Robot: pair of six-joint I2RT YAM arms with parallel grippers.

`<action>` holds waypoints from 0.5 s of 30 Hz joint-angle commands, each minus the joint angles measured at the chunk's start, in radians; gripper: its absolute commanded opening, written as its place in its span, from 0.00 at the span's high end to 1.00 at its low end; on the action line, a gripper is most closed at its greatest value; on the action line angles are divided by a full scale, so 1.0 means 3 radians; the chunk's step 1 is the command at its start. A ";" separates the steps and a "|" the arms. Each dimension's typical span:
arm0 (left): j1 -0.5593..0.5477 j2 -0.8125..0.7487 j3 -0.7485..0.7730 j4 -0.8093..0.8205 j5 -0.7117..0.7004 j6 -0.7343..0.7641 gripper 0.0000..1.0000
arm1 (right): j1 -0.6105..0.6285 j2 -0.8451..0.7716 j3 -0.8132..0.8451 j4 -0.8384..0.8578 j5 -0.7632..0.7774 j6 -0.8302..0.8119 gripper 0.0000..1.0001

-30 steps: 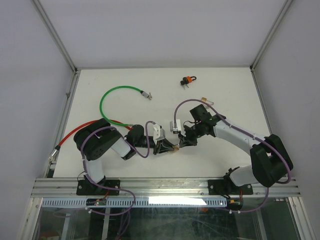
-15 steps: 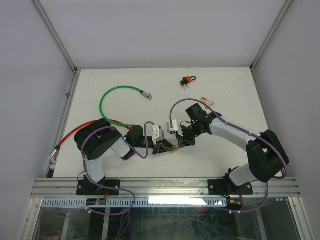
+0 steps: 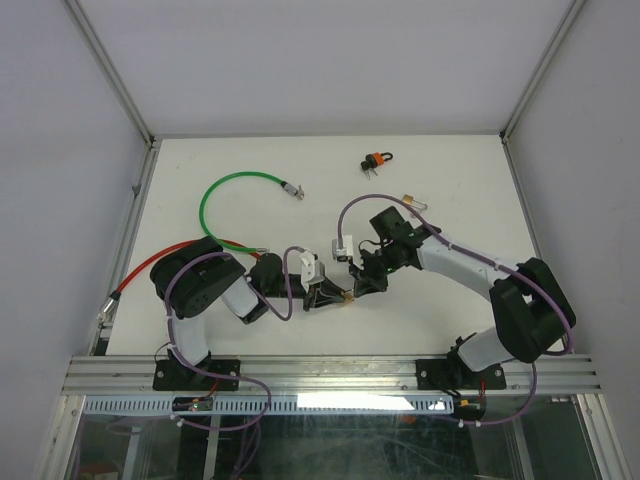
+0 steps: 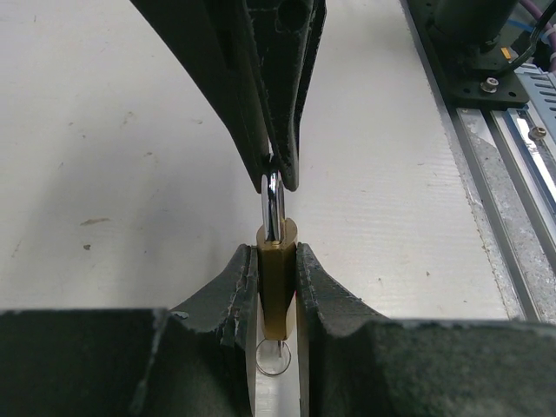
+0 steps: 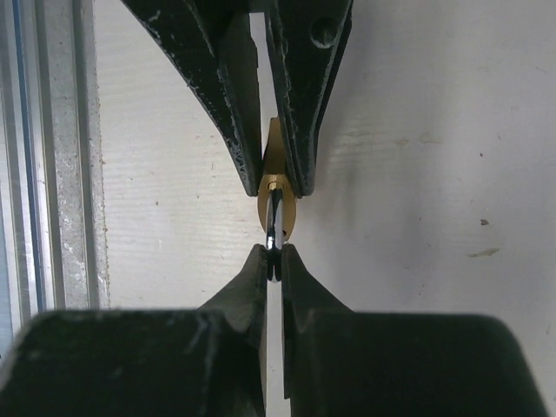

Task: Lock with the key
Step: Lock the lock.

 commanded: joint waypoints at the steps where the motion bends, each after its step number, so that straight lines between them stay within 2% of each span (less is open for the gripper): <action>1: -0.0068 0.0160 0.0034 -0.0290 -0.0363 0.0280 1.00 | 0.0377 0.0210 -0.0149 0.0890 -0.0740 0.0476 1.00; 5: -0.0056 0.0167 0.0029 -0.0294 -0.0353 0.0289 1.00 | 0.0377 0.0249 -0.0300 0.1158 -0.0746 0.0578 1.00; 9: -0.0041 0.0171 0.0010 -0.0255 -0.0338 0.0287 1.00 | 0.0547 0.0340 -0.0356 0.1276 -0.0609 0.0546 1.00; 15: -0.0025 0.0177 -0.0008 -0.0208 -0.0343 0.0232 1.00 | 0.0586 0.0399 -0.0268 0.1155 -0.0545 0.0400 1.00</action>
